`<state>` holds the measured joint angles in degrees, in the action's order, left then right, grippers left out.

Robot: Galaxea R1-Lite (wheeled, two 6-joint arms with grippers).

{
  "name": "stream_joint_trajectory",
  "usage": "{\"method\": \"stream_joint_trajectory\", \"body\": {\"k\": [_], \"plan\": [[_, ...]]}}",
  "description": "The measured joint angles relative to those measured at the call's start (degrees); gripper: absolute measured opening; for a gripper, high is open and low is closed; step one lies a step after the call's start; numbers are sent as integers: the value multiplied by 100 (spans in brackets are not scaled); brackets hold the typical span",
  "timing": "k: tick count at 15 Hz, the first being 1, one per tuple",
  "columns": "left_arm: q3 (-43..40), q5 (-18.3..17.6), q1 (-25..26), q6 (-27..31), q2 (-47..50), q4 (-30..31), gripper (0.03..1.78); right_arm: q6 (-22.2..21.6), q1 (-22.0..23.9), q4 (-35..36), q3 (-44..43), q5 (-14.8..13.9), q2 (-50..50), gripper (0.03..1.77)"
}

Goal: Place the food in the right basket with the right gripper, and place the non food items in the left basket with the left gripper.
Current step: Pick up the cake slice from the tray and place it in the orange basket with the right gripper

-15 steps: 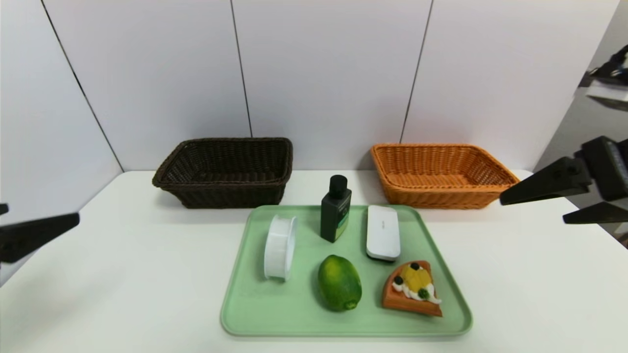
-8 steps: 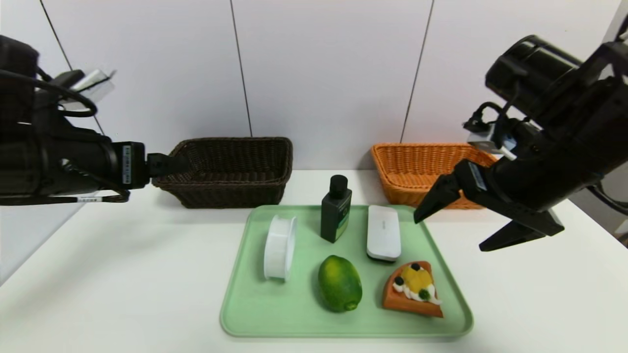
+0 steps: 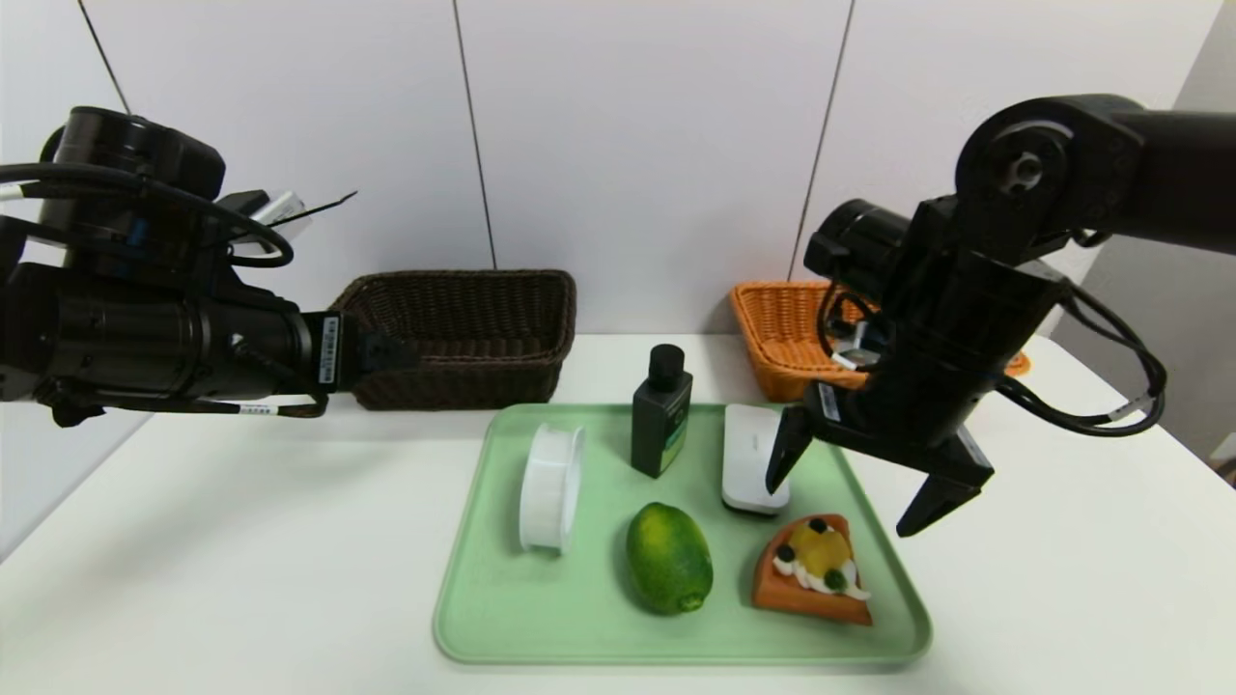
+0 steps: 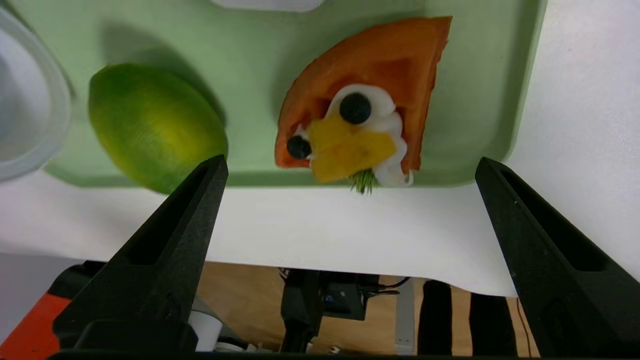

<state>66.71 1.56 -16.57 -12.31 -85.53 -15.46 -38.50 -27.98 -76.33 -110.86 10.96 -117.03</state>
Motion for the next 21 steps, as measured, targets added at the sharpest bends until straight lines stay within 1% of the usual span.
{"method": "stream_joint_trajectory", "body": {"k": [4,11,13,15,18,19,21], "plan": [[-20,-11,-22,-88,80,-122,169,-22,-104,-51,-22,-27,-358,171],[-34,-18,-24,-88,282,-256,169,-74,-273,-173,-16,-18,-631,171],[-34,-18,-27,-78,345,-271,169,-77,-313,-168,-18,-41,-701,171],[-32,-20,-32,-77,405,-356,169,-77,-336,-167,-22,-127,-784,171],[-32,-196,-29,-83,478,-477,169,-72,-346,-162,-22,-156,-907,171],[-32,-224,-27,-85,494,-485,169,-67,-346,-156,-24,-208,-940,171],[-32,-241,-21,-85,518,-485,169,-63,-346,-149,-30,-245,-992,137]]}}
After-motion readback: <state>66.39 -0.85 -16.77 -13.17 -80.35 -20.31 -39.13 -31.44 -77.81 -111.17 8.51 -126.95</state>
